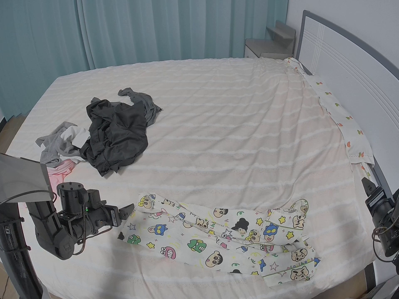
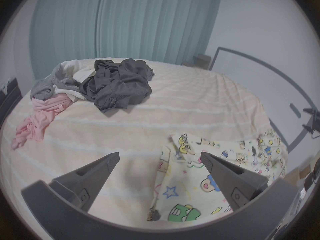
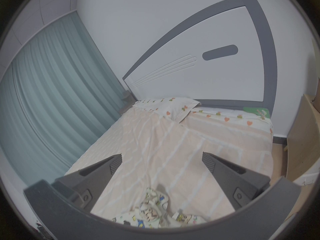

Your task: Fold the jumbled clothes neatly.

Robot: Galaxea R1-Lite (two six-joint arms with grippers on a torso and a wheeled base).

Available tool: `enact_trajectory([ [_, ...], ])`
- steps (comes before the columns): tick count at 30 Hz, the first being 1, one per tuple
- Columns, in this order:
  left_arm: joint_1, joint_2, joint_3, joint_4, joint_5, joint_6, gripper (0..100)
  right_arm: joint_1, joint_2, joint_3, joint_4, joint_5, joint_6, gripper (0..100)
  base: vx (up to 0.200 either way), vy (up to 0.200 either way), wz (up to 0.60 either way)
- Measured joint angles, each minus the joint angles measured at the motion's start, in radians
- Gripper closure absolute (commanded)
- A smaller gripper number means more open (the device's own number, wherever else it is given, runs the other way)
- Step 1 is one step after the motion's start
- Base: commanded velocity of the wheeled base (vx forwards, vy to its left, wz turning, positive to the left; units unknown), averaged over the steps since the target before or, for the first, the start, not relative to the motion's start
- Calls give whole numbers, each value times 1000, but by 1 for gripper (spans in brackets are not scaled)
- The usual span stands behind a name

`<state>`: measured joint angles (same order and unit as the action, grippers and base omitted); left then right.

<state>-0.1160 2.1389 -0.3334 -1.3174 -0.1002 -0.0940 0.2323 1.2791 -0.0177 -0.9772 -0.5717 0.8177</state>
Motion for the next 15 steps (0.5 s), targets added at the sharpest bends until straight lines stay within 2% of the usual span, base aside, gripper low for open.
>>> enact_trajectory([
  [7,24,-34,-63,144,3,60,0,115,-107,0,128,21,95,0,0,0,0],
  [15,31,-82,-150,411,0,128,0,202,-145,0,215,48,155,0,0,0,0],
])
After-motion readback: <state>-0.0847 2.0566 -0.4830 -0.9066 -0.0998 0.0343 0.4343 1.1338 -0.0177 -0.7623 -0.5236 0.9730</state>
